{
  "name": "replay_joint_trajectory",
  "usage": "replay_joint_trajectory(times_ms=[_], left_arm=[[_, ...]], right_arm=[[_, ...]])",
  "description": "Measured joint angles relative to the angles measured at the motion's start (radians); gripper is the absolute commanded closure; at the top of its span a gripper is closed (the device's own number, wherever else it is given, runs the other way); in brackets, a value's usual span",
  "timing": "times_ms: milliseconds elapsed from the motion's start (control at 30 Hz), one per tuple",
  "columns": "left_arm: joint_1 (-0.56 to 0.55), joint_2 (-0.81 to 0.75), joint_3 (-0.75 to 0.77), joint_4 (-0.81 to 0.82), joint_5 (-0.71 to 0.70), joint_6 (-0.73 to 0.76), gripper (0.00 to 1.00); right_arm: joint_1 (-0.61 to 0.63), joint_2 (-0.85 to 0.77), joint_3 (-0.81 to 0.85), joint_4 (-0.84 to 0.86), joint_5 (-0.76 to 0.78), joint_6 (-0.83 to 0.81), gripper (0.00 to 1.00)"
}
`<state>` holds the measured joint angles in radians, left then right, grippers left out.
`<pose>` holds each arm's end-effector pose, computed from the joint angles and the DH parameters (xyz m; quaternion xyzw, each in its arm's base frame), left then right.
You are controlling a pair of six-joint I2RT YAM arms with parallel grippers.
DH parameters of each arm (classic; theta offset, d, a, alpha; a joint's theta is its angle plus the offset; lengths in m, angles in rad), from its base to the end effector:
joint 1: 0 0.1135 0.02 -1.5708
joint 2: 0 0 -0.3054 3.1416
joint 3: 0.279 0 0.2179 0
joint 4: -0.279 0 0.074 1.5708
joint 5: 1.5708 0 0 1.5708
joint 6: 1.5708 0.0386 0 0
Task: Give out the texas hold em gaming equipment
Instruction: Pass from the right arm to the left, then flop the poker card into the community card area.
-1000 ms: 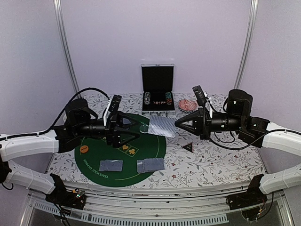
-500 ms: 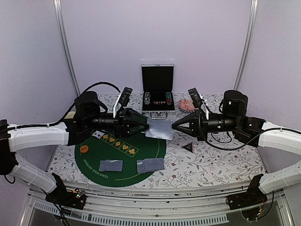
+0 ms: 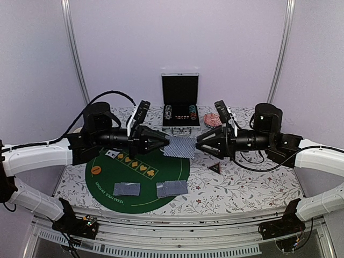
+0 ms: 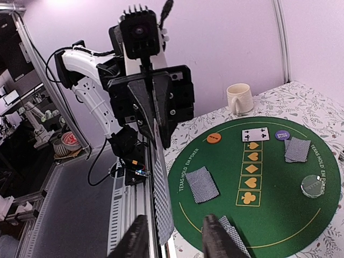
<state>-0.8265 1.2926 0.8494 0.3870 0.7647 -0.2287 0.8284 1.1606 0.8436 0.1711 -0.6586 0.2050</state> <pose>0.1516 -0.2040 0.3658 0.4435 0.5688 -0.5551 0.4142 0.1309 0.1776 0.3701 -0.4208 0.6168 0.5184 0.4169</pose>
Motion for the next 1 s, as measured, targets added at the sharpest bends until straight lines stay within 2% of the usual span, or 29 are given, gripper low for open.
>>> replay_joint_trajectory(times_ms=[33,67,167,300,433,600,700,1000], left_arm=[[0.0,-0.02,0.005,-0.042,-0.028,0.042,1.0],[0.002,-0.049,0.016,-0.108,-0.071,0.099,1.0],[0.014,-0.13,0.043,-0.249,-0.209,0.269,1.0],[0.042,-0.267,0.015,-0.379,-0.507,0.644,1.0],[0.177,-0.27,-0.053,-0.457,-0.684,0.967,1.0],[0.355,-0.139,-0.113,-0.491,-0.728,1.195,1.0],[0.419,-0.084,-0.172,-0.466,-0.727,1.303,1.0],[0.439,0.166,-0.183,-0.319,-0.724,1.441,1.0]], right_arm=[[0.0,0.0,0.0,0.0,0.018,-0.004,0.08],[0.0,0.0,0.0,-0.002,0.034,-0.004,0.0],[-0.004,0.0,0.0,-0.021,0.072,-0.004,0.01],[-0.005,0.0,-0.005,-0.033,0.09,-0.009,0.01],[-0.005,0.0,-0.02,-0.038,0.096,-0.022,0.01],[-0.005,-0.015,-0.041,-0.037,0.095,-0.052,0.01],[-0.005,-0.032,-0.058,-0.037,0.095,-0.073,0.01],[-0.005,-0.045,-0.097,-0.038,0.095,-0.132,0.01]])
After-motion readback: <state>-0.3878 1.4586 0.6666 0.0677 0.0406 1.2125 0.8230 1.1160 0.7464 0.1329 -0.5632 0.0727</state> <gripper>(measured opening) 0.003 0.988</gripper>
